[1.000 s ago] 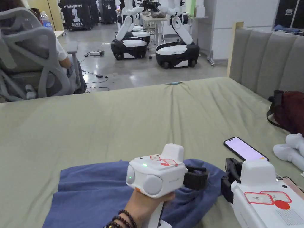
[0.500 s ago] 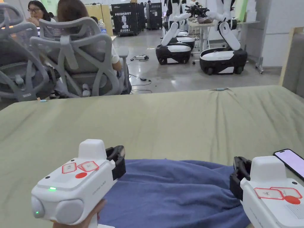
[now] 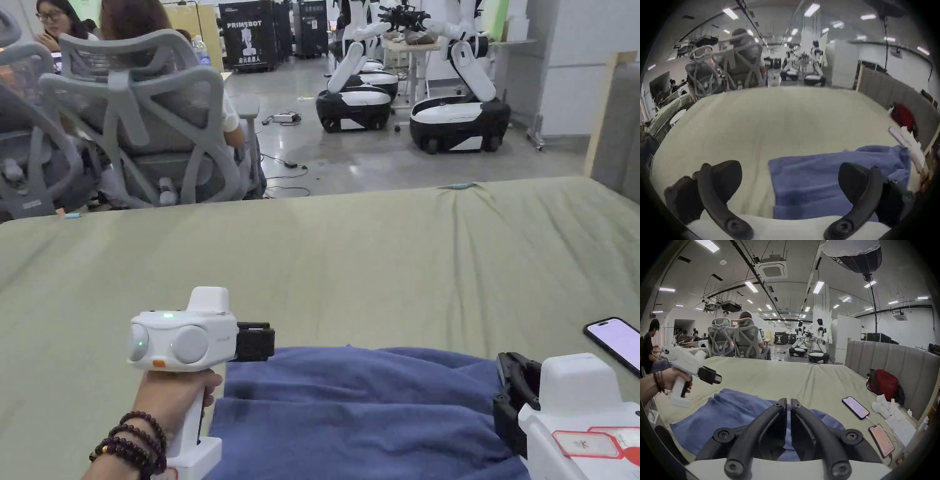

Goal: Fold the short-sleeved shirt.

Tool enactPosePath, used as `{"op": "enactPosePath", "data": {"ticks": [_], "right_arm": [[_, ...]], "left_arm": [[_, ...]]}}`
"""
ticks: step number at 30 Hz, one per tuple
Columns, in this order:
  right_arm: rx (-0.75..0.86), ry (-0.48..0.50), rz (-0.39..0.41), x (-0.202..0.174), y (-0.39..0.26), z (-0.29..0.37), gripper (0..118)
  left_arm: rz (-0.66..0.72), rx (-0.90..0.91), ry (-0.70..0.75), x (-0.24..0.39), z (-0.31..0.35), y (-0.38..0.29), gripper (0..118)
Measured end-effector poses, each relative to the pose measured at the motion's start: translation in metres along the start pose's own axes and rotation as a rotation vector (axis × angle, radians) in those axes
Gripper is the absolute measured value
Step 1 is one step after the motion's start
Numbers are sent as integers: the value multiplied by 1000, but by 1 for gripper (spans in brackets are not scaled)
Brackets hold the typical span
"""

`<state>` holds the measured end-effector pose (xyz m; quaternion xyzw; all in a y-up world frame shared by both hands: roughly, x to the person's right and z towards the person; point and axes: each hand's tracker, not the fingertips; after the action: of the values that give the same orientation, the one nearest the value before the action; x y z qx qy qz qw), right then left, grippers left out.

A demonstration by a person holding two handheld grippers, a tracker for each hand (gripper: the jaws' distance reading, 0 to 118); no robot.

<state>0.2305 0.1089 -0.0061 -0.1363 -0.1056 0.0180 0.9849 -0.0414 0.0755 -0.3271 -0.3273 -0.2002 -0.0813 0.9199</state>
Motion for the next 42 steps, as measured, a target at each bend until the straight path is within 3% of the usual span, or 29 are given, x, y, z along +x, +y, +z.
{"op": "enactPosePath", "data": {"ticks": [3, 6, 7, 8, 10, 11, 12, 14, 17, 19, 20, 22, 23, 25, 31, 34, 35, 36, 38, 39, 40, 42], "right_arm": [[-18, -12, -3, 6, -6, -10, 6], [-44, -27, -11, 12, -14, -22, 6], [-53, -32, -15, 13, -16, -26, 6], [-63, -34, -17, 14, -18, -29, 6], [-74, -37, -20, 16, -21, -32, 6], [-79, -38, -22, 17, -23, -33, 6], [-83, -39, -25, 18, -23, -34, 6], [-94, -41, -35, 18, -22, -34, 6], [-134, -51, -79, 27, -18, -31, 6], [-214, -89, -172, 44, -21, -33, 8], [-247, -97, -223, 55, -25, -36, 25], [-300, -115, -323, 76, -36, -39, 78], [-329, -142, -364, 84, -44, -43, 93], [-379, -157, -387, 94, -57, -51, 95], [-502, -161, -390, 104, -86, -80, 90], [-504, -116, -410, 106, -92, -102, 72], [-499, -106, -398, 103, -92, -107, 60], [-504, -93, -356, 99, -89, -110, 46], [-489, -14, -321, 95, -81, -110, 4], [-449, -6, -327, 90, -76, -106, 4], [-433, -57, -275, 83, -69, -102, 4], [-389, -57, -211, 77, -54, -99, 4]], "left_arm": [[-47, -95, 29, -6, -46, 0, 95], [14, -159, 38, -16, -74, -7, 91], [25, -169, 24, -17, -80, -8, 87], [42, -178, 0, -19, -81, -12, 76], [34, -167, 5, -13, -81, -17, 73], [10, -151, 7, -8, -74, -17, 65], [-15, -141, 2, -4, -66, -18, 52], [-60, -114, 3, 1, -58, -16, 1], [-24, -90, 17, 3, -40, -11, 1], [29, -85, -2, 2, -29, -7, 1], [50, -82, -33, 1, -26, -5, 1], [36, -53, -36, 5, -13, -4, 1], [24, -38, -29, 8, -7, -3, 1], [14, -27, -34, 10, 1, 0, 1], [40, -15, -68, 15, 9, 7, 1], [30, -12, -65, 18, 9, 8, 1], [26, -14, -64, 18, 8, 8, 1], [23, -17, -63, 17, 6, 8, 1], [23, -15, -61, 16, 8, 7, 1], [34, -11, -62, 13, 10, 6, 1], [54, -12, -71, 10, 8, 7, 1], [52, 6, -78, 9, 15, 11, 1]]}}
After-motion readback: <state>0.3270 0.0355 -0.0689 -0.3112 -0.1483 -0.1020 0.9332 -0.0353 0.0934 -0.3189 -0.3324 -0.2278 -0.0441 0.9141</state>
